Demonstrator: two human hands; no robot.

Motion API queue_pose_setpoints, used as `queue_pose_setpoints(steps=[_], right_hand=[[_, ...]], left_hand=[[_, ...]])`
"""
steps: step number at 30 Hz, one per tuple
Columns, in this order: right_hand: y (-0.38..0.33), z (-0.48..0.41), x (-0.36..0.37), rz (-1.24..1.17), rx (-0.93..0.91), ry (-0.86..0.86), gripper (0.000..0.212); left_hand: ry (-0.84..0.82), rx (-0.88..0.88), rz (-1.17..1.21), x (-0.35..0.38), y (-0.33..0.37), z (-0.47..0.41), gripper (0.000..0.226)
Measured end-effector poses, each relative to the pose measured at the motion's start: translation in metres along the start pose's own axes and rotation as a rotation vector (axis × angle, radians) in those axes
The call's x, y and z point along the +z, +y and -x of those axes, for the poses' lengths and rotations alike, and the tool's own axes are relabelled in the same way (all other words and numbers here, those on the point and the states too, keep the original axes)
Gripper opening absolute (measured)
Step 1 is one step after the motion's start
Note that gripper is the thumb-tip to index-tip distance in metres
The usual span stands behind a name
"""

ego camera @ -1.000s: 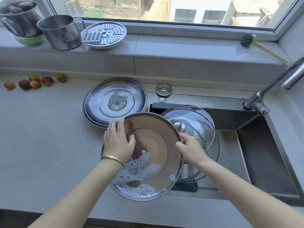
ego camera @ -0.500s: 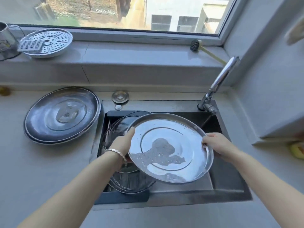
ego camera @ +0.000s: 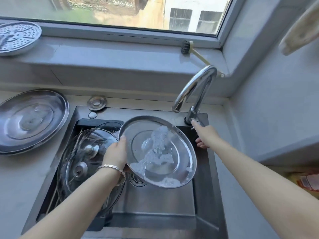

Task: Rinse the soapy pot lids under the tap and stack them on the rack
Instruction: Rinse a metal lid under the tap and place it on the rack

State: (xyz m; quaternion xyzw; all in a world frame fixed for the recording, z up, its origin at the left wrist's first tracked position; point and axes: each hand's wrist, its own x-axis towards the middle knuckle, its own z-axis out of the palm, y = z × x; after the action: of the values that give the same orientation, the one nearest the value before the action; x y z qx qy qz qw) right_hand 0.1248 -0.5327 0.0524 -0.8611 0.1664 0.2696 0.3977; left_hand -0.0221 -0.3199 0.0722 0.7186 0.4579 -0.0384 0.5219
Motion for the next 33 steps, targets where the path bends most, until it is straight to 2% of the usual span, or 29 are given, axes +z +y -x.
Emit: queue_pose_setpoints(steps=[3, 7, 15, 24, 33], right_hand=[[-0.003, -0.018, 0.007, 0.018, 0.064, -0.022, 0.045], [-0.002, -0.032, 0.012, 0.007, 0.062, -0.015, 0.032], [0.005, -0.038, 0.025, 0.006, 0.099, -0.071, 0.021], [0.01, -0.036, 0.032, 0.168, -0.016, 0.029, 0.042], [0.02, -0.032, 0.027, 0.198, -0.08, 0.003, 0.034]], left_hand=[[0.021, 0.054, -0.007, 0.005, 0.009, -0.003, 0.05], [0.028, 0.101, -0.051, 0.006, 0.017, -0.005, 0.038], [0.027, 0.126, -0.068, 0.007, 0.017, -0.008, 0.035], [0.042, 0.107, -0.02, 0.002, 0.011, -0.008, 0.033], [0.053, 0.095, 0.046, 0.002, 0.014, -0.001, 0.042]])
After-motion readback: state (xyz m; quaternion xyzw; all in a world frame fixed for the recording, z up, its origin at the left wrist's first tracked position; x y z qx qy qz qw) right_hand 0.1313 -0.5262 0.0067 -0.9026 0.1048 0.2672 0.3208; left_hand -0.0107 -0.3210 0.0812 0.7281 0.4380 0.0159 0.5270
